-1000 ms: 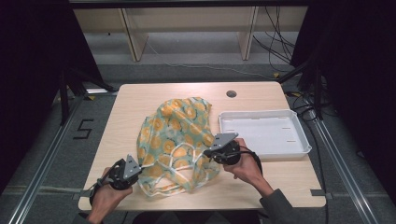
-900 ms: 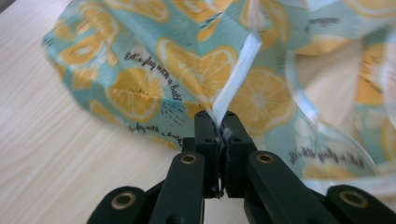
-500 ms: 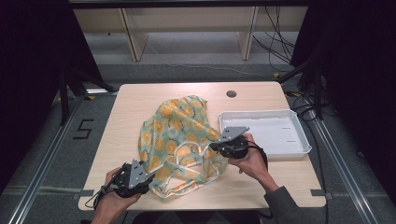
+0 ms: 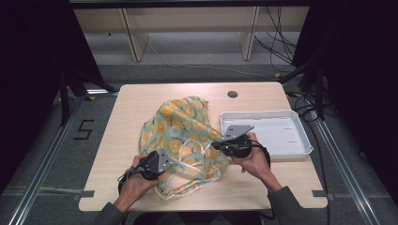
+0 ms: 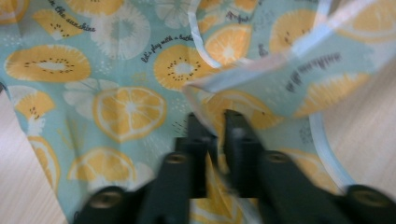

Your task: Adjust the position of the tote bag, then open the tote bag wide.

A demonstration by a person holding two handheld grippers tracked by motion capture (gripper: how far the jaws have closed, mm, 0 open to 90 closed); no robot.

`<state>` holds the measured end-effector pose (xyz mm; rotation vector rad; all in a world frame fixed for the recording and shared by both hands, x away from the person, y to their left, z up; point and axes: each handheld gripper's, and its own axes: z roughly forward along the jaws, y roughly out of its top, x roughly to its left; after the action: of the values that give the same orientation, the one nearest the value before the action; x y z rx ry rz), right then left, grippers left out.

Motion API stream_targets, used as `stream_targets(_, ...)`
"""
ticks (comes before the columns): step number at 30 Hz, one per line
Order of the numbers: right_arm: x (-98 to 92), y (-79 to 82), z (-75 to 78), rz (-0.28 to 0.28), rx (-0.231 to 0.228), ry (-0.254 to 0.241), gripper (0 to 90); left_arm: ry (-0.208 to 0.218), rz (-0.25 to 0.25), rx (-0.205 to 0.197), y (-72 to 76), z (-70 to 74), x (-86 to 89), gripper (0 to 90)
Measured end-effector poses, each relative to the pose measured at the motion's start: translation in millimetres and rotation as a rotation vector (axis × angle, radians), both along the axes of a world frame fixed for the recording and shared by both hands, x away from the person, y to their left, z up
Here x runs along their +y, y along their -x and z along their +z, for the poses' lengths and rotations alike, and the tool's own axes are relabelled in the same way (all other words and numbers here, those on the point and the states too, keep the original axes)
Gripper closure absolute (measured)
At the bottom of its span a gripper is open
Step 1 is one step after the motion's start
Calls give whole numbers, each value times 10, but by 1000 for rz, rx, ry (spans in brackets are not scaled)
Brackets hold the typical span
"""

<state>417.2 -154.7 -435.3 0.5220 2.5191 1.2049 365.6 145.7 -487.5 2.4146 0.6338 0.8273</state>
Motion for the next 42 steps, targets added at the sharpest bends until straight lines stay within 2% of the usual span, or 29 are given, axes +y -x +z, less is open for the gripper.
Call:
stream_targets(4, -5, -3, 27, 2, -9, -6, 900, 87, 10, -19, -19, 133, 161, 893)
stream_targets(5, -6, -6, 33, 1, -11, -11, 900, 137, 15, -19, -19, 238, 262, 893)
stream_targets(7, -9, -12, 42, -3, -13, -15, 900, 191, 14, -21, -28, 312, 346, 892)
stream_targets(8, -9, -12, 42, -3, -13, -15, 900, 191, 14, -21, -28, 312, 346, 891)
stream_targets(10, -6, -21, 48, 5, -19, -14, 900, 225, 27, -21, -46, 355, 408, 892)
stream_targets(11, -5, -20, 50, 3, -18, -13, 900, 211, 18, -22, -58, 382, 442, 892)
stream_targets(13, -1, -23, 55, 2, -19, -13, 900, 249, 33, 3, -70, 393, 490, 893)
stream_targets(16, -1, -24, 62, -6, -20, -16, 900, 236, 28, 12, -78, 414, 528, 893)
stream_targets(20, 2, -40, 87, 0, -29, -22, 900, 269, 39, 26, -88, 435, 569, 894)
stream_targets(22, 8, -35, 106, -18, -25, -29, 900, 263, 32, 22, -95, 465, 610, 894)
stream_targets(23, 13, -50, 121, -6, -34, -29, 900, 285, 39, 29, -94, 468, 622, 894)
stream_targets(25, 40, -75, 161, -2, -47, -32, 900, 287, 38, 23, -106, 492, 663, 893)
stream_targets(26, 51, -85, 179, -3, -49, -34, 900, 296, 34, 2, -136, 509, 707, 893)
stream_targets(27, 51, -85, 179, -3, -49, -34, 900, 296, 34, 2, -136, 509, 707, 894)
stream_targets(28, 63, -97, 197, -2, -50, -39, 900, 321, 60, 13, -130, 505, 720, 894)
stream_targets(29, 73, -118, 219, 4, -61, -37, 900, 317, 43, -2, -161, 519, 755, 893)
stream_targets(30, 85, -135, 248, -12, -60, -46, 900, 341, 63, 1, -162, 517, 770, 893)
stream_targets(31, 99, -168, 269, -4, -72, -47, 900, 346, 81, 12, -158, 518, 787, 893)
stream_targets(32, 110, -193, 285, -1, -79, -47, 900, 350, 69, -2, -189, 523, 822, 893)
stream_targets(34, 141, -257, 335, -18, -84, -61, 900, 379, 88, 4, -199, 512, 862, 893)
stream_targets(35, 156, -281, 355, -29, -79, -67, 900, 356, 77, 4, -211, 516, 897, 893)
stream_targets(36, 188, -342, 391, -32, -94, -65, 900, 399, 94, 12, -209, 490, 893, 893)
stream_targets(37, 199, -368, 405, -30, -97, -66, 900, 359, 80, 10, -221, 501, 929, 893)
stream_targets(38, 213, -396, 424, -35, -97, -67, 900, 367, 81, 10, -232, 492, 945, 893)
stream_targets(39, 213, -396, 424, -35, -97, -67, 900, 392, 88, 15, -241, 474, 951, 893)
stream_targets(42, 247, -494, 491, -54, -99, -83, 900, 376, 93, 22, -282, 467, 1025, 893)
